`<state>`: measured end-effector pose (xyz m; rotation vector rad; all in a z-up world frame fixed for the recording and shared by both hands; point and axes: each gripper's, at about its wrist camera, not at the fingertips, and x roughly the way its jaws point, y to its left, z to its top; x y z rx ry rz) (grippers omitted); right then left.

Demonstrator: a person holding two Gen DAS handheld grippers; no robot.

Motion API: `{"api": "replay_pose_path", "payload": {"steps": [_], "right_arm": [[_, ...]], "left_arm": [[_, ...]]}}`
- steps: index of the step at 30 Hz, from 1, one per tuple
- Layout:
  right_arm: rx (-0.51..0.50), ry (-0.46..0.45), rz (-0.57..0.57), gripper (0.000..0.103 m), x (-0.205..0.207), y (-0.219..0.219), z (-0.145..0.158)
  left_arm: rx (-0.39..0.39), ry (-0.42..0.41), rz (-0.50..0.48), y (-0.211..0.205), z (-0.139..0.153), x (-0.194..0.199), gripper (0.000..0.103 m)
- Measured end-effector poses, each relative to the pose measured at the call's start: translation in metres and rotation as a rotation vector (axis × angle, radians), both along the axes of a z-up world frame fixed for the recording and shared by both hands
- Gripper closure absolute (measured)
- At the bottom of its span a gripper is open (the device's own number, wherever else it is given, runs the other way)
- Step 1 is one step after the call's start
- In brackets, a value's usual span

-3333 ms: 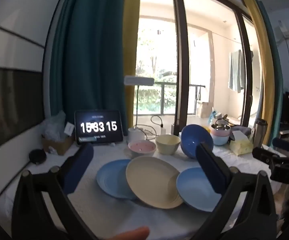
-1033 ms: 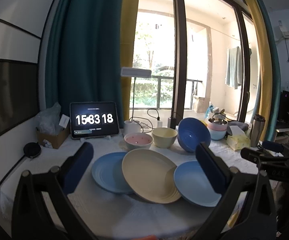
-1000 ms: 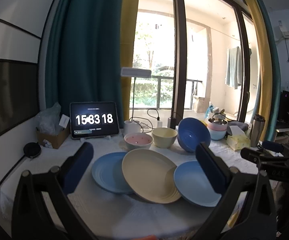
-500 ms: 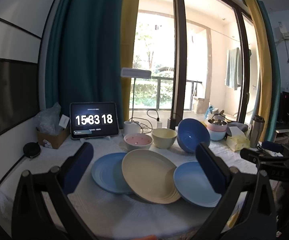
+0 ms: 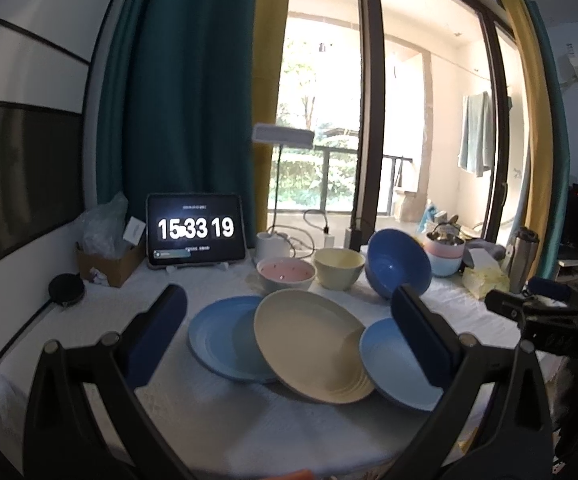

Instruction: Organize plates and bowls

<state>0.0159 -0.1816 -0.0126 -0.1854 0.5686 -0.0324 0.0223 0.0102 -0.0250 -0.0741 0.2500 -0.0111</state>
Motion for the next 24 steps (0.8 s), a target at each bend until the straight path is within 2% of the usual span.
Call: {"api": "replay_pose_path", "payload": {"steps": [13,24], "right_arm": [[0.011,0.071,0.005,0.007,0.045,0.002,-0.018],[0.028,0.134,0.018,0.007,0.087,-0.007,-0.036]], "left_arm": [[0.016,0.128,0.025,0.002,-0.030,0.046,0.001],[0.026,0.270,0.026,-0.006,-0.056,0.096,0.001]]}}
